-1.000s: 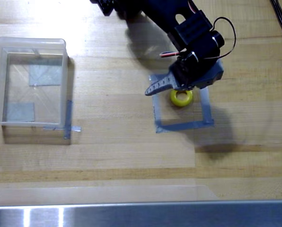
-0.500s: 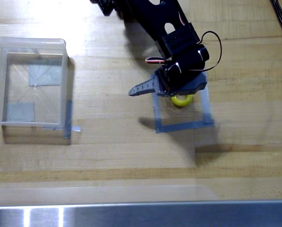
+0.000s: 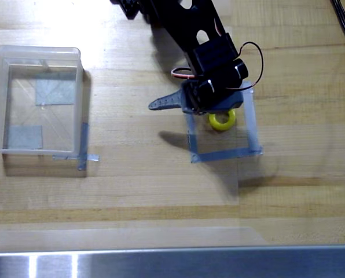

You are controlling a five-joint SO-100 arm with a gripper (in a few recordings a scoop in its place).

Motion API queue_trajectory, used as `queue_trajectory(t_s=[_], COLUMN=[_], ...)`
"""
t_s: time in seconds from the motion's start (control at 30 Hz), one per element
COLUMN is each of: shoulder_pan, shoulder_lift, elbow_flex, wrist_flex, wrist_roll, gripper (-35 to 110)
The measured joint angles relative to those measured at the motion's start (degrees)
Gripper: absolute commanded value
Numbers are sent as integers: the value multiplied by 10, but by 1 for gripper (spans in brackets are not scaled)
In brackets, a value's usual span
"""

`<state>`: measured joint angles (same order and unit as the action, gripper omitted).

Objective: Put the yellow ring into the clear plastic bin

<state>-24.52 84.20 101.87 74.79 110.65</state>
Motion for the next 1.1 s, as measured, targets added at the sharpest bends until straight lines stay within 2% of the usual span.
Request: queue_trajectory(t_s=[0.3,0.73,1.1], shoulder_pan=[-22,-24,-22], shoulder_lift=[0,-7,-7], elbow_flex=[0,38,97], wrist_flex=[-49,-69,-162], wrist_roll=[0,4,4], gripper=[57,57,57])
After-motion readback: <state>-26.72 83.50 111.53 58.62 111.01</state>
